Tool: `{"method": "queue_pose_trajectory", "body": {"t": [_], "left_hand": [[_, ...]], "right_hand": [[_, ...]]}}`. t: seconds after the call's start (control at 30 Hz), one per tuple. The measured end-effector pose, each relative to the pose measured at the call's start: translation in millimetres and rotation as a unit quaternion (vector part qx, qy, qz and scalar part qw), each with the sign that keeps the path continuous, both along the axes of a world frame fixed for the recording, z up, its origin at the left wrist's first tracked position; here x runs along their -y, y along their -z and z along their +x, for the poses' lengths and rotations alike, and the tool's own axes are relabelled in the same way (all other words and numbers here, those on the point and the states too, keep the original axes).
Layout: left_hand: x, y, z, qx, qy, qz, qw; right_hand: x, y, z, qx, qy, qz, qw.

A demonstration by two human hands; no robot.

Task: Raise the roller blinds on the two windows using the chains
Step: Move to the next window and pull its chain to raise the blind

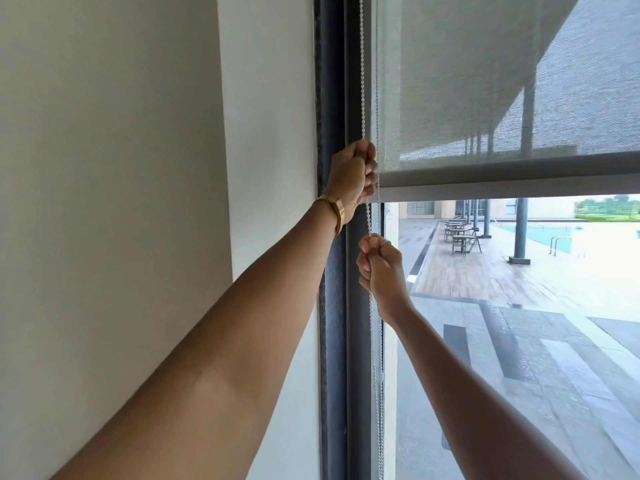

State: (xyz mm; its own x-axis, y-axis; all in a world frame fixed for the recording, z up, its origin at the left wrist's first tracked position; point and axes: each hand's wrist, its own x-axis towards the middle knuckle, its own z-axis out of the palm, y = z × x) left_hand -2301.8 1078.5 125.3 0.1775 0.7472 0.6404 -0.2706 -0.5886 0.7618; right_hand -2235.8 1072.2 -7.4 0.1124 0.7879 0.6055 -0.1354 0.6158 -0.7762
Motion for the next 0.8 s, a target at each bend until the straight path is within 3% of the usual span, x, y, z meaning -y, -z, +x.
{"method": "queue_pose_trajectory", "body": {"t": [0.4, 0.8], "left_hand": [[-6.7, 14.1, -10.9, 0.047, 0.012, 0.016, 0.999], [-11.9, 21.5, -27.9, 0.026, -0.03, 0.015, 0.999]], "right_hand": [[-9.4, 10.4, -19.2, 0.003, -0.014, 0.01, 1.0], [-18.5, 16.5, -27.8, 0.037, -0.003, 0.025, 0.999]]}}
